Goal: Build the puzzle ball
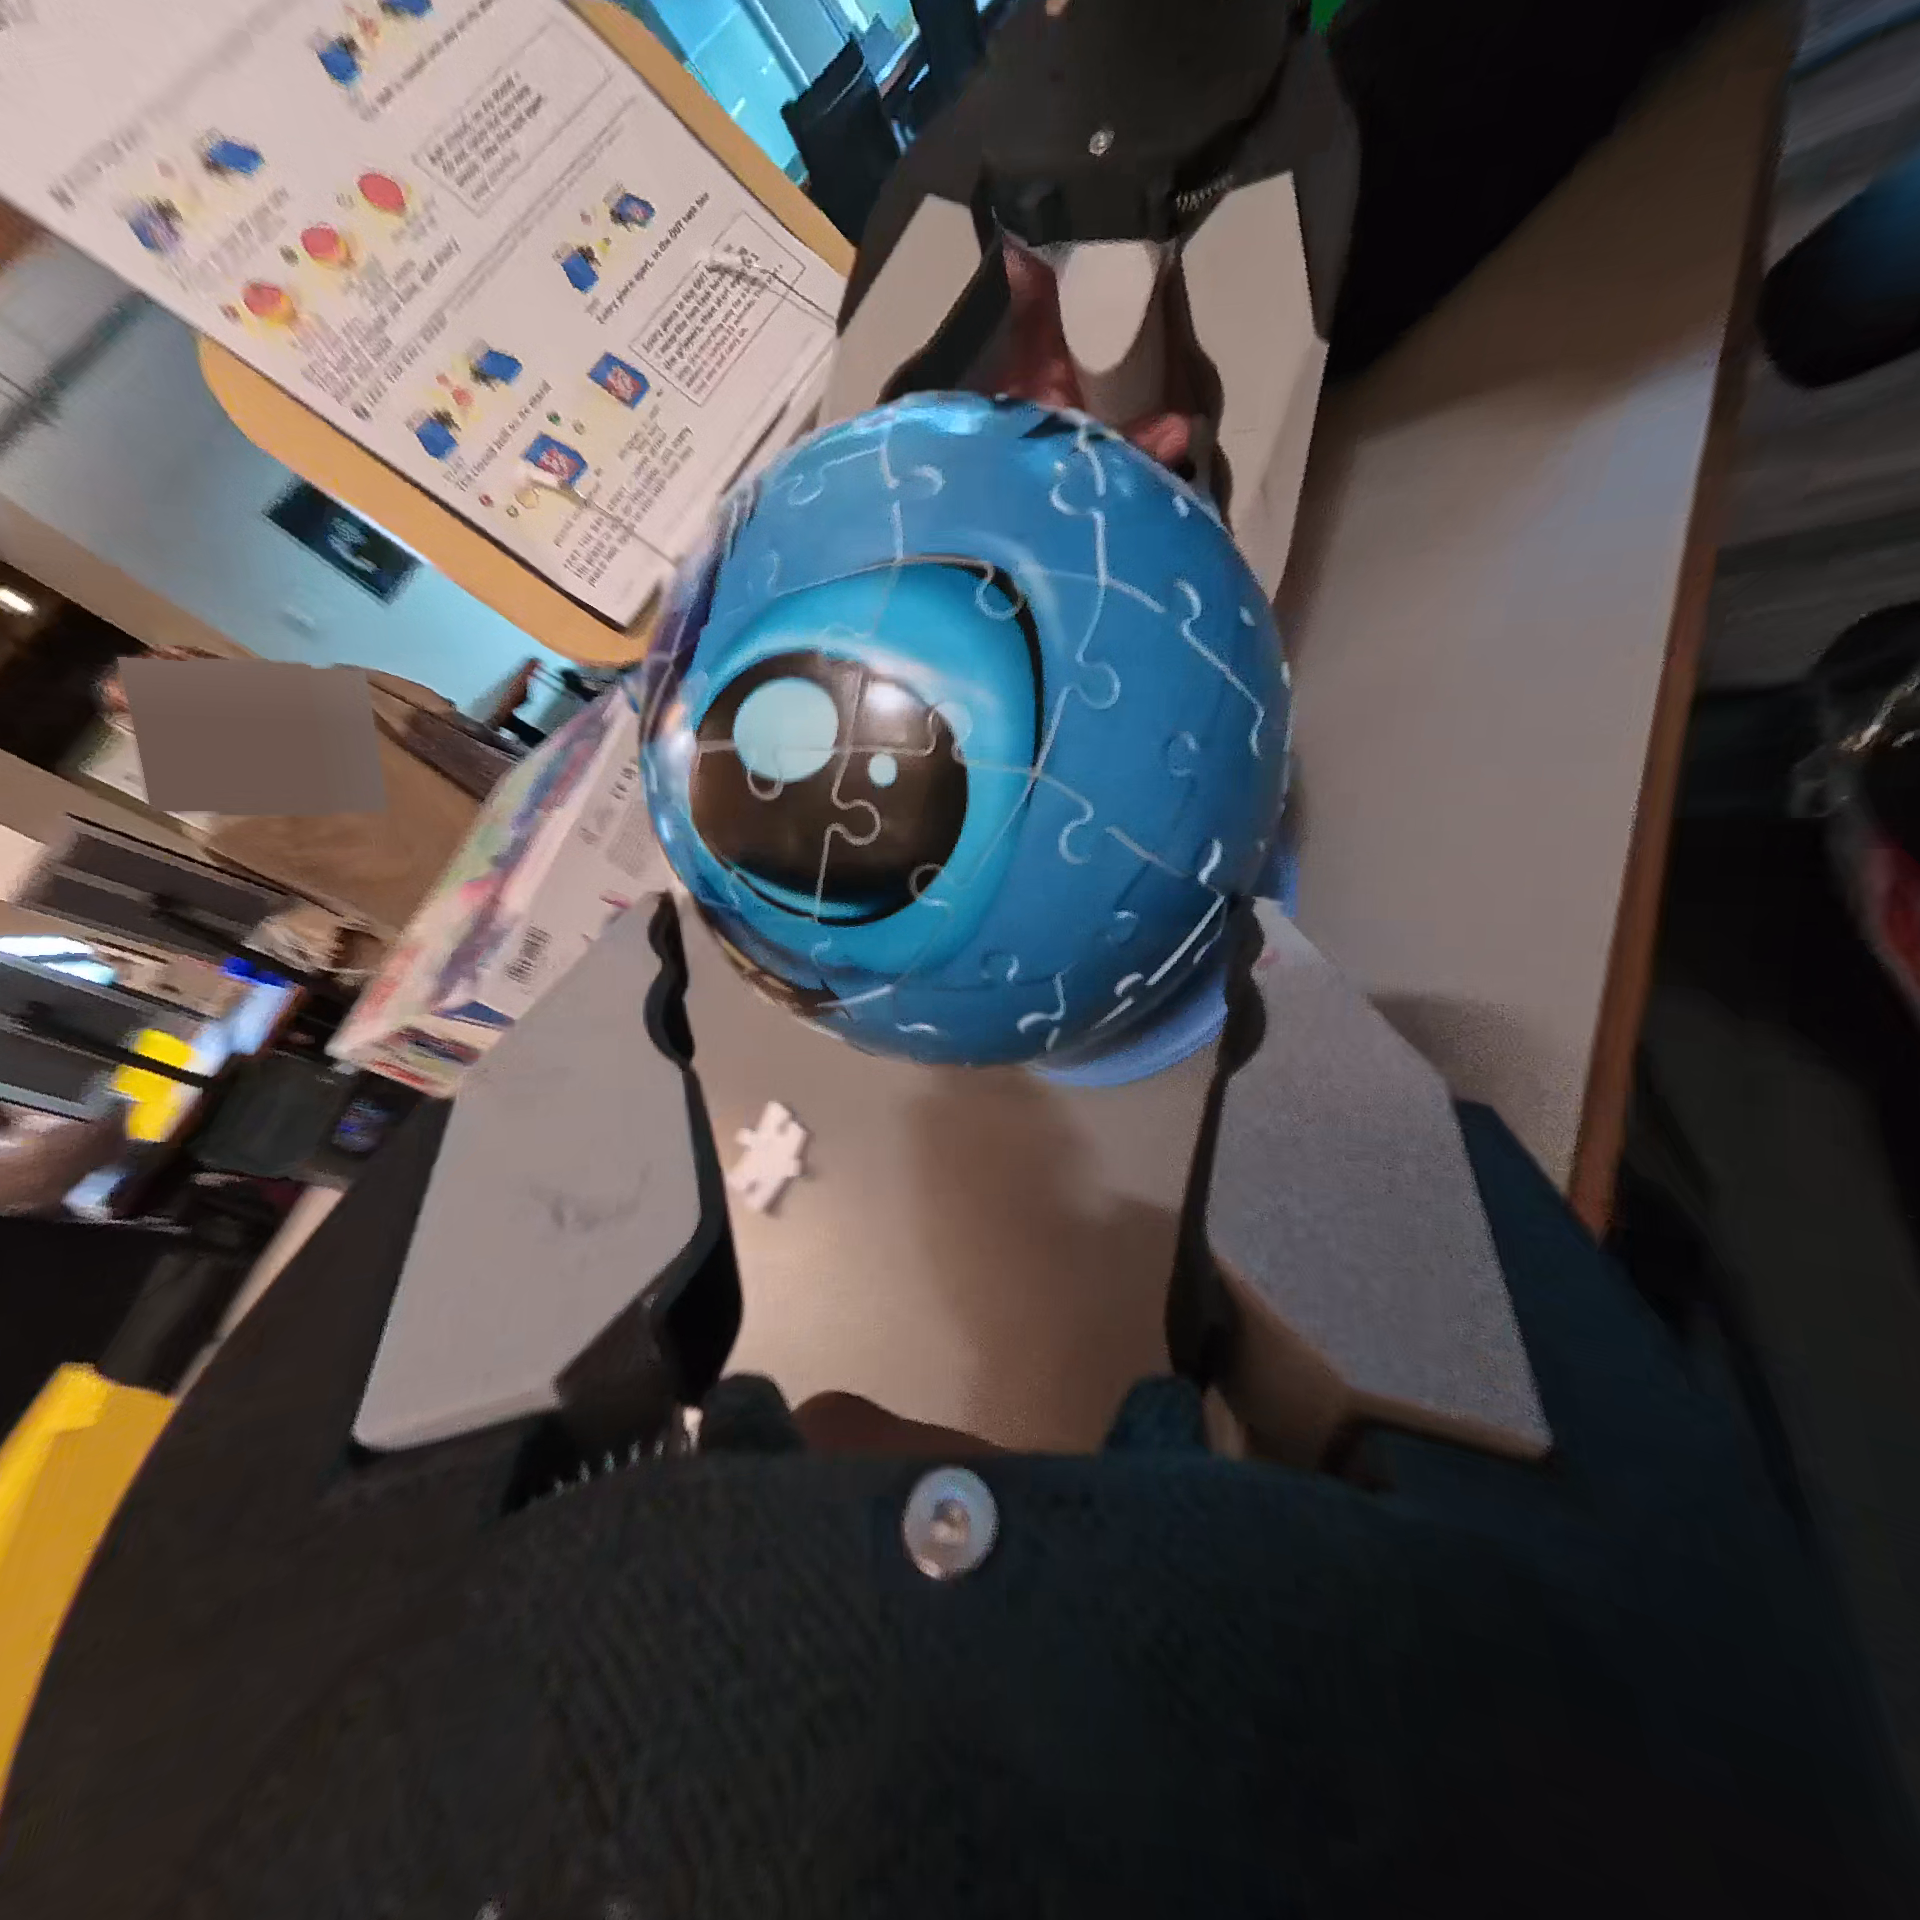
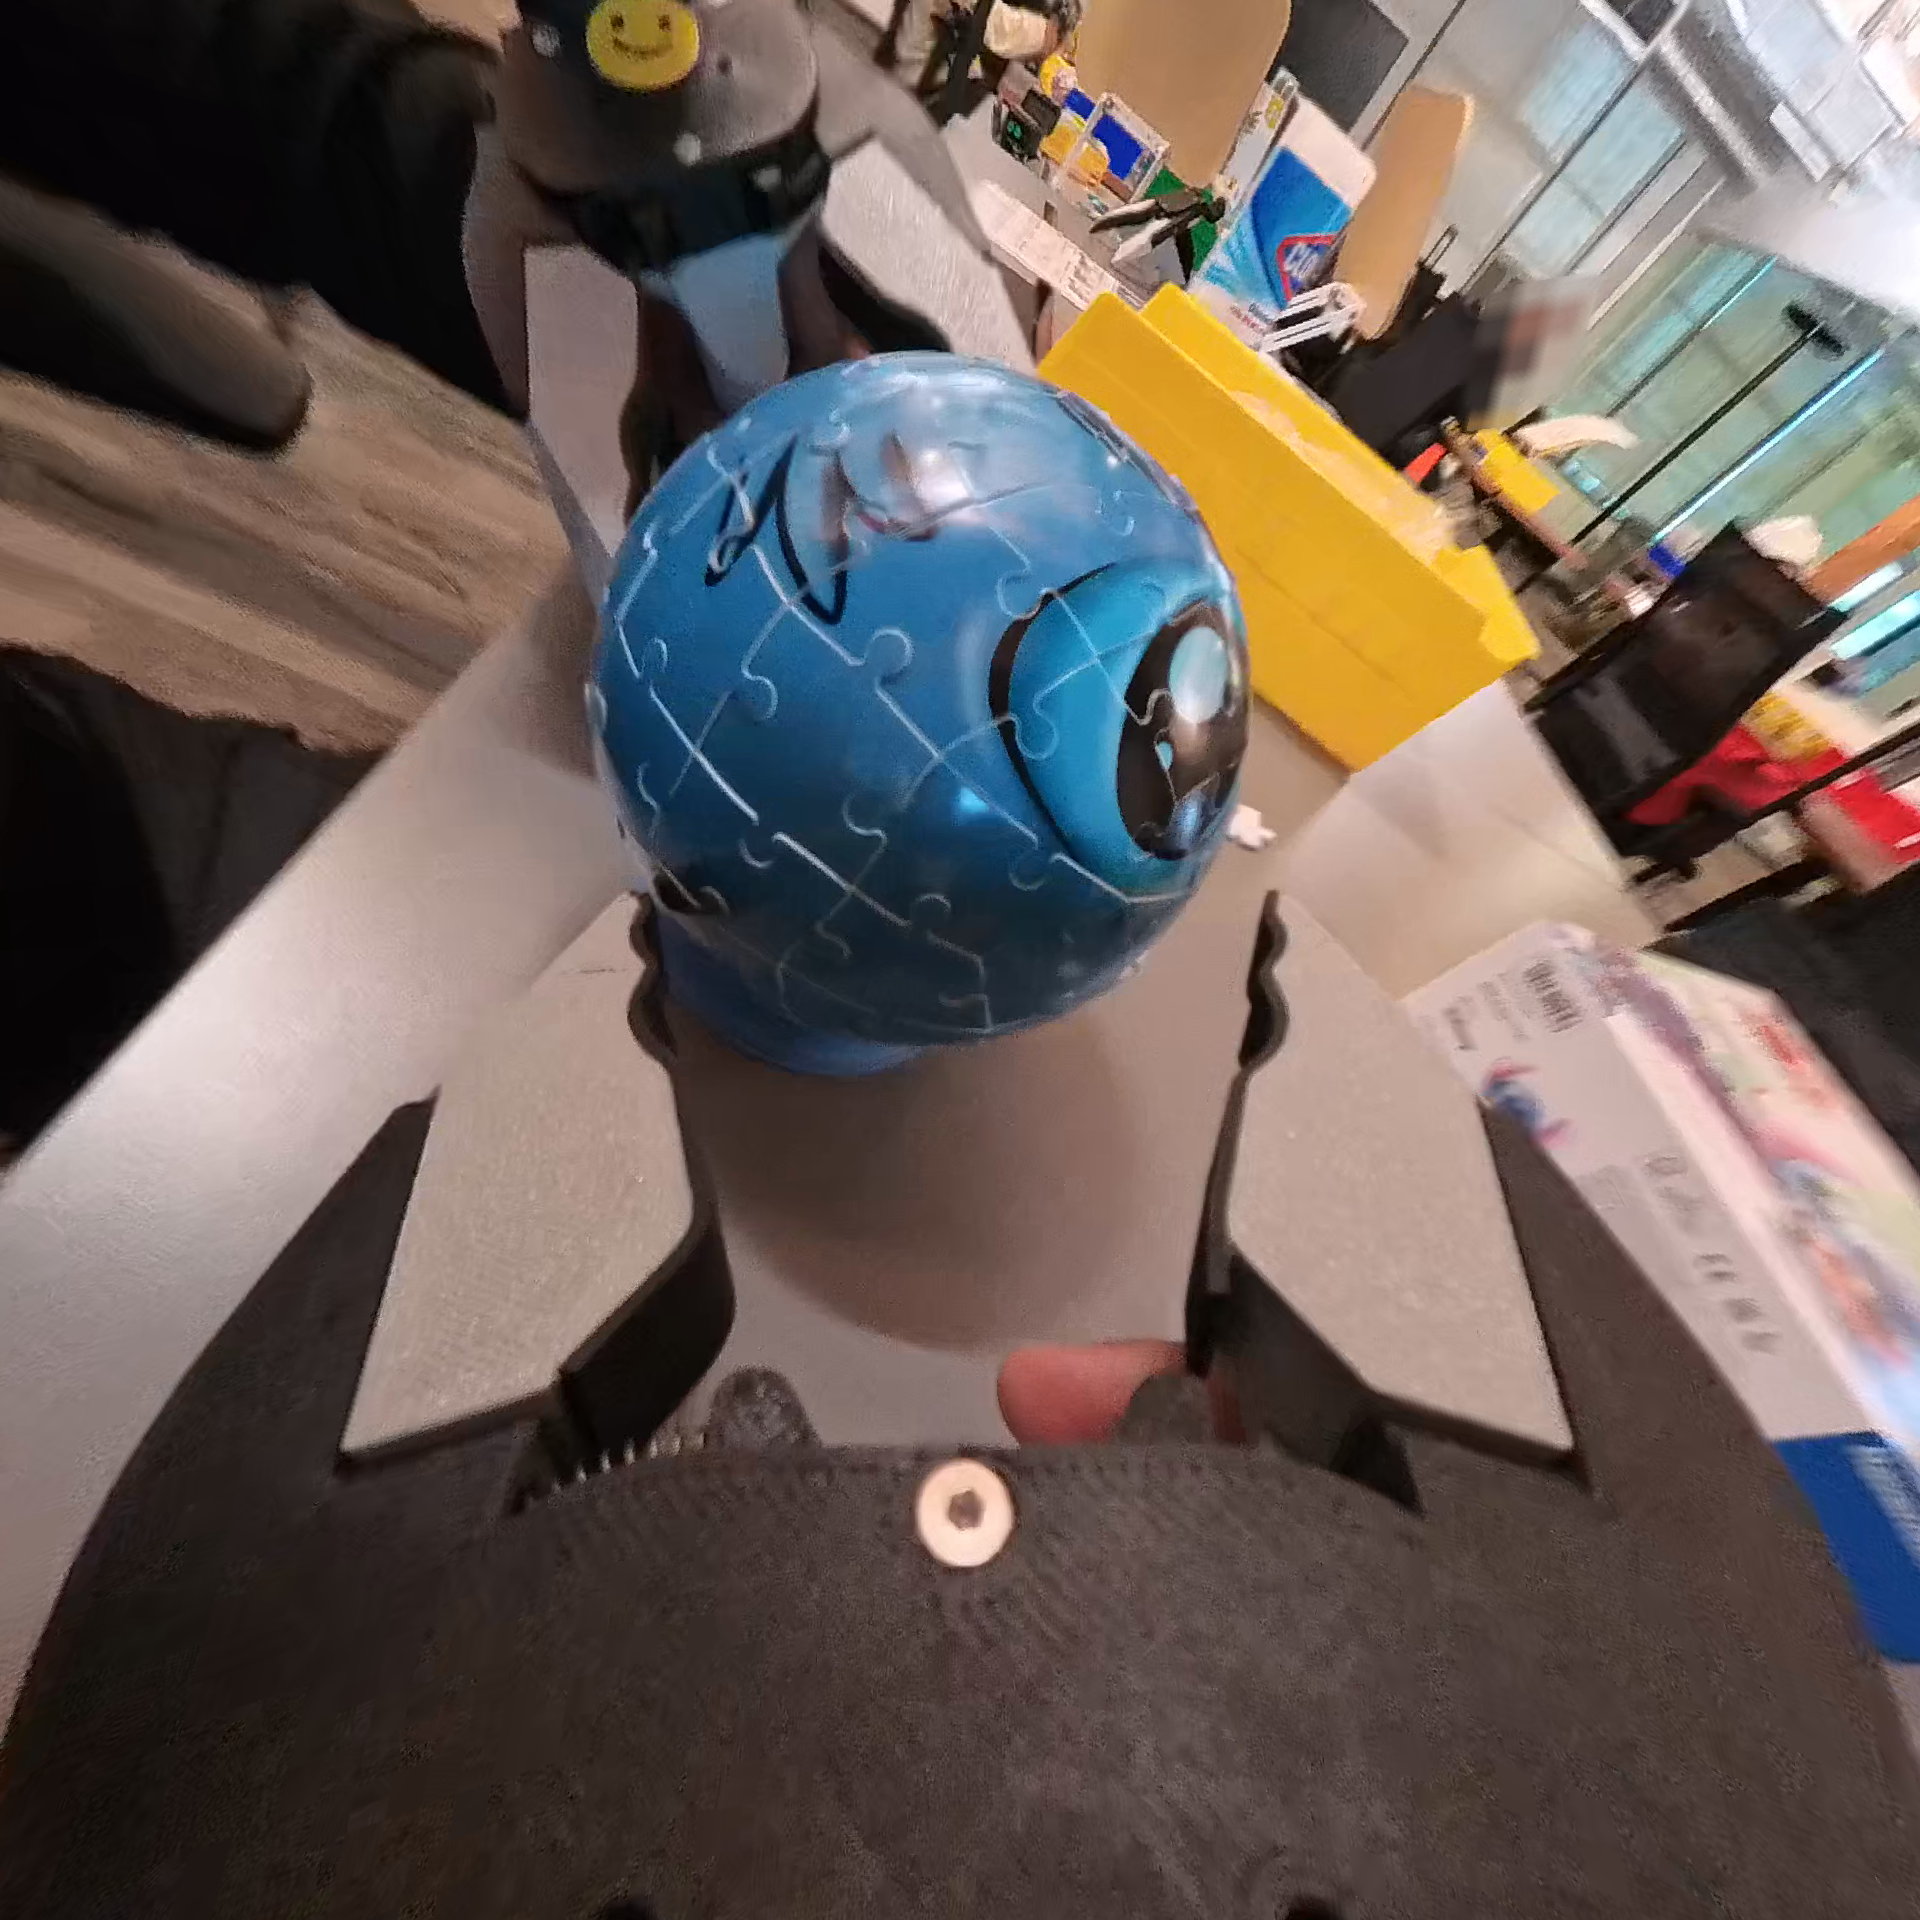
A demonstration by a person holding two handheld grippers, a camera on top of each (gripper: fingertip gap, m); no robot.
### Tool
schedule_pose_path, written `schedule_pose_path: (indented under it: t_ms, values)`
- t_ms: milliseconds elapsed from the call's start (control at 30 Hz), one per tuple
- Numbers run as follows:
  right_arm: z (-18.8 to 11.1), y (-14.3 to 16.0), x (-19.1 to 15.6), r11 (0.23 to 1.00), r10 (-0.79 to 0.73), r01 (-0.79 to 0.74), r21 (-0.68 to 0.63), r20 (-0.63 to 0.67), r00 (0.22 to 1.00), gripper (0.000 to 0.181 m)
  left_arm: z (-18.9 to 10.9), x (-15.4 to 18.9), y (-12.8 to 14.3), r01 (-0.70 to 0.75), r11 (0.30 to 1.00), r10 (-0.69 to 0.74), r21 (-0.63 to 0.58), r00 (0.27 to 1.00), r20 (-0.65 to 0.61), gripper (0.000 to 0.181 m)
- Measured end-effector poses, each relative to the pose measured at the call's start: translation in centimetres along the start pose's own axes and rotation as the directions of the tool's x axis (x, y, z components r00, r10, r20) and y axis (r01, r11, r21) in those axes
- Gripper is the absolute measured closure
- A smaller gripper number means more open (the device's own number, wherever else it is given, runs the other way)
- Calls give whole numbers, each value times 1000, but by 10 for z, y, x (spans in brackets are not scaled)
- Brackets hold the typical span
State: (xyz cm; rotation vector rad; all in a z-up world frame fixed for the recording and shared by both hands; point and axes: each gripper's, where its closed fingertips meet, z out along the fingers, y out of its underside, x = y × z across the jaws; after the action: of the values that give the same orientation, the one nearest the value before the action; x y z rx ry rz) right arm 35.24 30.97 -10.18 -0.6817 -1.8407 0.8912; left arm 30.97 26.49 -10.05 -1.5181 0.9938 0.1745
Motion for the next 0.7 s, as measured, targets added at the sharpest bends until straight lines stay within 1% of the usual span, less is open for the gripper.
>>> schedule_pose_path:
  t_ms: [67, 100, 200, 267, 300, 400, 467, 600, 700]
  values:
    - [-1, 1, 1, 988, -153, 151, -29, -48, 987, 73, -2, -3, -4, -133, 991, 134, -23, 990, 44, 77]
    - [0, 1, 0, 970, -240, 237, -48, -66, 968, 73, -3, -5, -6, -188, 981, 190, -38, 980, 55, 77]
    - [5, -1, -3, 872, -488, 479, -103, -108, 866, 75, -2, -3, -6, -322, 942, 327, -94, 944, 34, 74]
    - [9, -4, -2, 834, -552, 541, -109, -130, 824, 74, 1, -2, -4, -382, 916, 386, -121, 923, 10, 74]
    - [10, -5, -1, 833, -553, 543, -103, -134, 822, 76, 3, -2, -4, -399, 908, 403, -125, 915, 10, 73]
    - [12, -5, 2, 823, -568, 558, -106, -144, 811, 73, 6, -7, 1, -437, 887, 444, -152, 896, 17, 73]
    - [13, -6, 2, 820, -572, 562, -105, -147, 807, 73, 7, -8, 1, -421, 896, 428, -144, 903, 23, 72]
    - [14, -8, 1, 894, -448, 443, -72, -90, 890, 73, 9, -6, -1, -257, 962, 256, -90, 967, -18, 69]
    - [15, -9, 2, 944, -327, 325, -53, -38, 944, 73, 9, -8, -5, -130, 990, 126, -62, 989, -73, 67]
